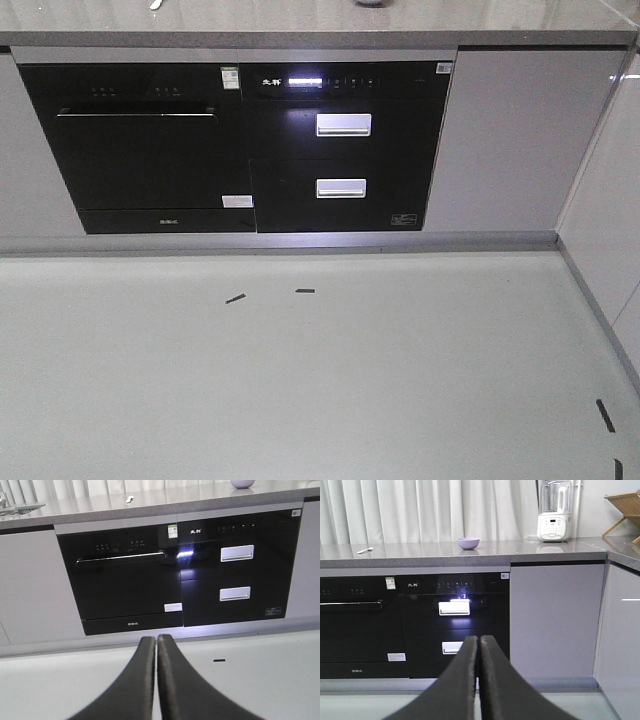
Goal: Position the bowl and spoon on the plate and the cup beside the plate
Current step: 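Drive the base forward up to the counter edge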
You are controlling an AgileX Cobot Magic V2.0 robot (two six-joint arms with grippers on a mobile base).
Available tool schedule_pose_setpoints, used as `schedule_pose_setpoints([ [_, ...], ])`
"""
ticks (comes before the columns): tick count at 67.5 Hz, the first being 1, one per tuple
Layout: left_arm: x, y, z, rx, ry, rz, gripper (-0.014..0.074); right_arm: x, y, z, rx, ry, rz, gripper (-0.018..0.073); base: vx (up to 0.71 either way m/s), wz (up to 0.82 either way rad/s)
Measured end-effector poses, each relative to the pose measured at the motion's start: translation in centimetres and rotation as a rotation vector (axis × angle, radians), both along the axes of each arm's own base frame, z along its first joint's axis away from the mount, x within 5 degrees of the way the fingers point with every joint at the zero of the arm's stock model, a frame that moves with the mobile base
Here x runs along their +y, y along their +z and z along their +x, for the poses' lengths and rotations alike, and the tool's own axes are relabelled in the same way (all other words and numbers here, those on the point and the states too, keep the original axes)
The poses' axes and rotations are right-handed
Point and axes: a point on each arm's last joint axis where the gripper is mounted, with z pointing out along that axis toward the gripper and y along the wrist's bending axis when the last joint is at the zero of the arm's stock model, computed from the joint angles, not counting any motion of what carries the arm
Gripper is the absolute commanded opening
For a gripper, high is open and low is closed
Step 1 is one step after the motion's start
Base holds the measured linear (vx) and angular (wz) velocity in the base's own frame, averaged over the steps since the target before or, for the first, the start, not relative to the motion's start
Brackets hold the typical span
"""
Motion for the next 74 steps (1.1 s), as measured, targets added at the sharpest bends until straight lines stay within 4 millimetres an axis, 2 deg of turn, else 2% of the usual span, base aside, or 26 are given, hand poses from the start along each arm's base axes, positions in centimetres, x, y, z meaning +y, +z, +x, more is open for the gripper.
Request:
schedule_pose_setpoints([
  [74,0.0,0.0,0.0,0.0,0.0,0.0,-0.0006,0.0,0.0,0.0,0.0,0.0,0.0,-0.0003,0.16,0.01],
])
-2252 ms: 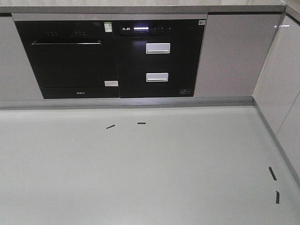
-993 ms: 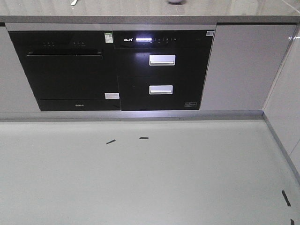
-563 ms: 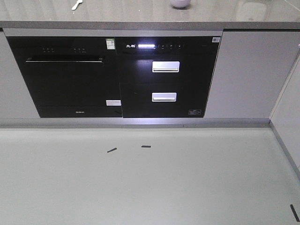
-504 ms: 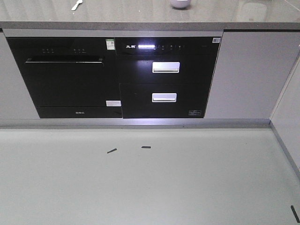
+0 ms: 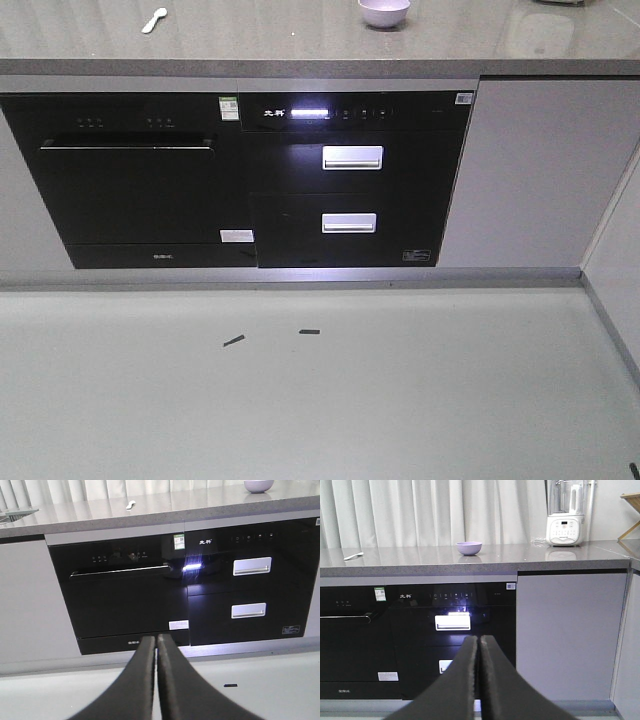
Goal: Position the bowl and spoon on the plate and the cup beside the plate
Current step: 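Drive the base forward up to the counter edge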
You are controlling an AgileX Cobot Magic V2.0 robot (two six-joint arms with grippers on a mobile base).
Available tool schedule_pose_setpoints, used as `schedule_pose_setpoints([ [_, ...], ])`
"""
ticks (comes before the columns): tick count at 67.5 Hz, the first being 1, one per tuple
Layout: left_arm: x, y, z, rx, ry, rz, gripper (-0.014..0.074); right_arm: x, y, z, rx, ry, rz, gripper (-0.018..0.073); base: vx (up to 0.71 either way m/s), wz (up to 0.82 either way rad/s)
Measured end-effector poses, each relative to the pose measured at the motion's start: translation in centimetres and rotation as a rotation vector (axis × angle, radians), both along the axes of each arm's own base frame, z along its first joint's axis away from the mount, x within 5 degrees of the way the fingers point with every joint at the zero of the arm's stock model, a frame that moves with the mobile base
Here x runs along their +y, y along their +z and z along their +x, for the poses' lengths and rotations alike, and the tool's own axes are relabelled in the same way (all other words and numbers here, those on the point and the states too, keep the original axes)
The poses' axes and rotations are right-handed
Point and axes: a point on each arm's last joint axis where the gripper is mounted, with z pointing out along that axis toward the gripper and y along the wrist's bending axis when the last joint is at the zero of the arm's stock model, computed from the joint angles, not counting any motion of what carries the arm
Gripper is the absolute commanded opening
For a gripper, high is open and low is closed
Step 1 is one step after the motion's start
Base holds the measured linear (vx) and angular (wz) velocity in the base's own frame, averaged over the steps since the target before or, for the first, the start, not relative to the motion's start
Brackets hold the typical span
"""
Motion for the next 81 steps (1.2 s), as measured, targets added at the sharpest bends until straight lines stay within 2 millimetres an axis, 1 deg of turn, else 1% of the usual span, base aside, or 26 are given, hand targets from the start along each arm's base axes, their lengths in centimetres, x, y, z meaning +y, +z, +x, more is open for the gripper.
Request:
schedule_pose_setpoints([
  [81,0.0,0.0,0.0,0.0,0.0,0.0,-0.0006,0.0,0.0,0.0,0.0,0.0,0.0,-0.0003,0.12,0.01],
])
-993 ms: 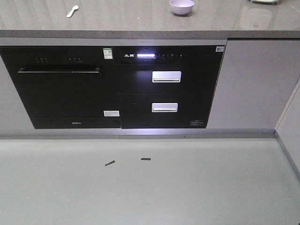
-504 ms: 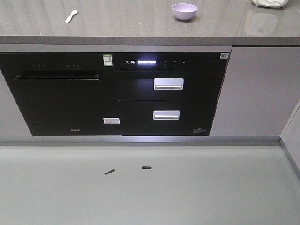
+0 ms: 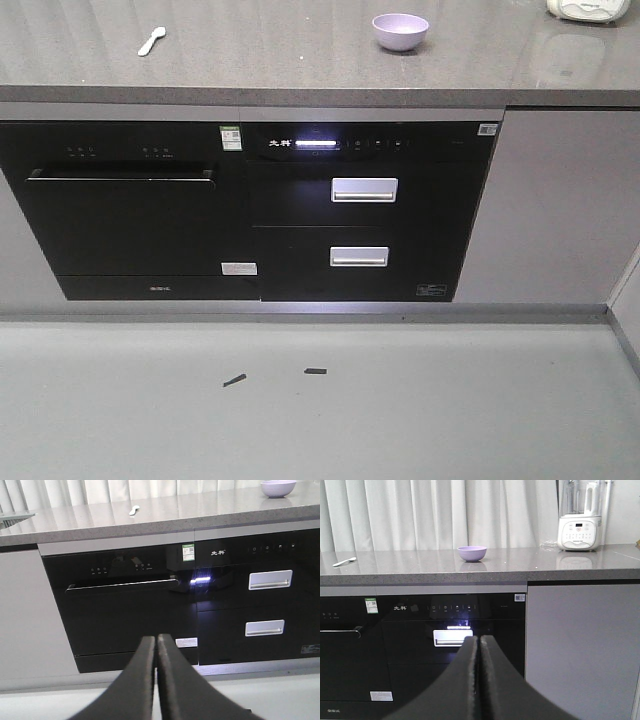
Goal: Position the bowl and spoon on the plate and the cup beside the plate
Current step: 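Drive the base forward up to the counter edge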
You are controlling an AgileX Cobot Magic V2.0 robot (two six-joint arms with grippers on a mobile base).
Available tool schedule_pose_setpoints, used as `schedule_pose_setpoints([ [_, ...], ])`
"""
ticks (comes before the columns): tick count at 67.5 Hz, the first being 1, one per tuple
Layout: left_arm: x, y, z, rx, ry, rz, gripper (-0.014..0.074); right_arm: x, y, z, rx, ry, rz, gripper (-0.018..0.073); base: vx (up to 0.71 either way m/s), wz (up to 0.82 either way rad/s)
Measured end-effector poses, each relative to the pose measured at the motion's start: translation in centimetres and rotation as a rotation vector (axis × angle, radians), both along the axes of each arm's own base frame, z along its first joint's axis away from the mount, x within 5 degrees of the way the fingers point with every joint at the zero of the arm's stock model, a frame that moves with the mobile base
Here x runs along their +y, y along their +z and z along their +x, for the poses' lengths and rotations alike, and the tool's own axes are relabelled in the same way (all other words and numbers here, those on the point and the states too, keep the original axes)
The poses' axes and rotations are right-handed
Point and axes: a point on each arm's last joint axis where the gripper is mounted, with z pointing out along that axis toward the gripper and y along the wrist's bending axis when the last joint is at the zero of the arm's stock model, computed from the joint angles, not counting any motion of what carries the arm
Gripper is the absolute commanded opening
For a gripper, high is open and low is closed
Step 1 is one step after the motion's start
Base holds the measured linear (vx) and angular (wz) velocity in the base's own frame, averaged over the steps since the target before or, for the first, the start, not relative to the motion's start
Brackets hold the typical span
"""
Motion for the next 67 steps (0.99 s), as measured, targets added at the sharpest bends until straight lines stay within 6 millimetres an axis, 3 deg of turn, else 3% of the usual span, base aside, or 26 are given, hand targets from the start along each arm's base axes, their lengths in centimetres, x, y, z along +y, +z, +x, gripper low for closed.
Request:
schedule_pose_setpoints([
  [67,0.0,0.0,0.0,0.0,0.0,0.0,-0.0006,0.0,0.0,0.0,0.0,0.0,0.0,-0.0003,0.09,0.01],
])
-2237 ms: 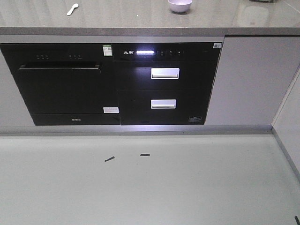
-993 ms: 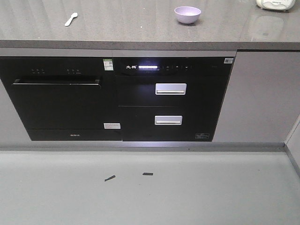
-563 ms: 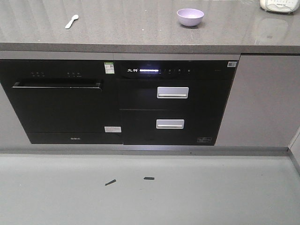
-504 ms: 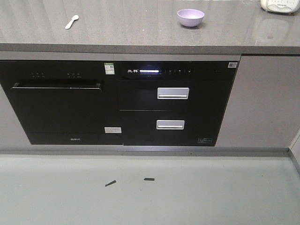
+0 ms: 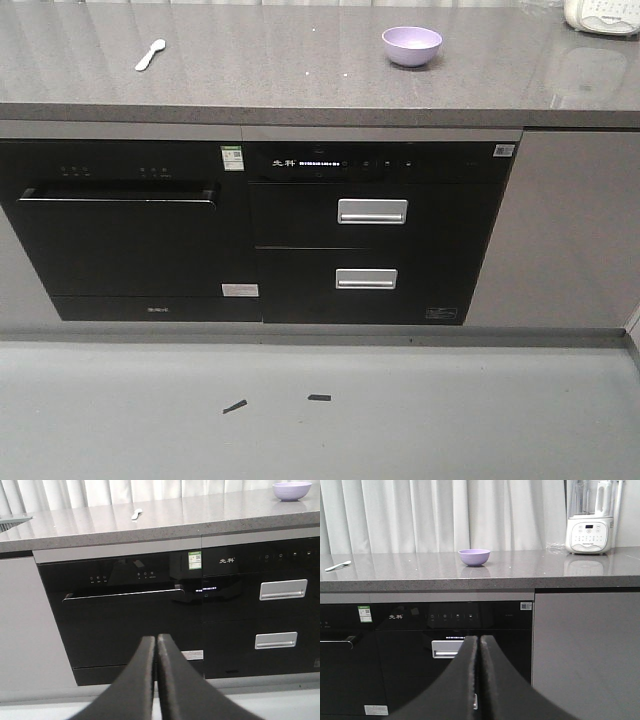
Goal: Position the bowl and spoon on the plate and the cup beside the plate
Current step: 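Drive the base forward up to the counter edge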
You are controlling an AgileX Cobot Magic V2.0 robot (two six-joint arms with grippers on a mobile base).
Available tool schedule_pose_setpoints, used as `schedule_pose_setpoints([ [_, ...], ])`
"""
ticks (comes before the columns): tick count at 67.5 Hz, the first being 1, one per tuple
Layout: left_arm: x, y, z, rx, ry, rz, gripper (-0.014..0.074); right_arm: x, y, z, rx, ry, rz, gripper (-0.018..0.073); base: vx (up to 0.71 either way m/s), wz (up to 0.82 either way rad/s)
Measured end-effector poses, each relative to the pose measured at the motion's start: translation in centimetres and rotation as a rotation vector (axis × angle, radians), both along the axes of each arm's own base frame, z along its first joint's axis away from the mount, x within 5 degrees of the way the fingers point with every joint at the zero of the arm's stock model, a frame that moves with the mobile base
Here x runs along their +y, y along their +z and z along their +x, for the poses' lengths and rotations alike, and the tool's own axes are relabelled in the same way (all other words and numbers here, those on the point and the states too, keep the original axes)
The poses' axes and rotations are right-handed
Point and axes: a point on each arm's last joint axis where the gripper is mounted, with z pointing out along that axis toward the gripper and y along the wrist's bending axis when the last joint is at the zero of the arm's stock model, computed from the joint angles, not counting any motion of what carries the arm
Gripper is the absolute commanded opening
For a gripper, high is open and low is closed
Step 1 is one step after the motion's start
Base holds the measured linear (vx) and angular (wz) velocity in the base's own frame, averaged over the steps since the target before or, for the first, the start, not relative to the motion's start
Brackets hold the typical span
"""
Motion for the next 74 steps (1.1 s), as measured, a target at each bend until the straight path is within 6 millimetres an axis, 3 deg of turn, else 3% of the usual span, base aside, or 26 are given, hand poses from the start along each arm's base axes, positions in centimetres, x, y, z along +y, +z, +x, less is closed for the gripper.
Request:
schedule_pose_setpoints([
  [74,0.0,0.0,0.0,0.0,0.0,0.0,-0.0006,0.0,0.0,0.0,0.0,0.0,0.0,-0.0003,0.1,0.0],
])
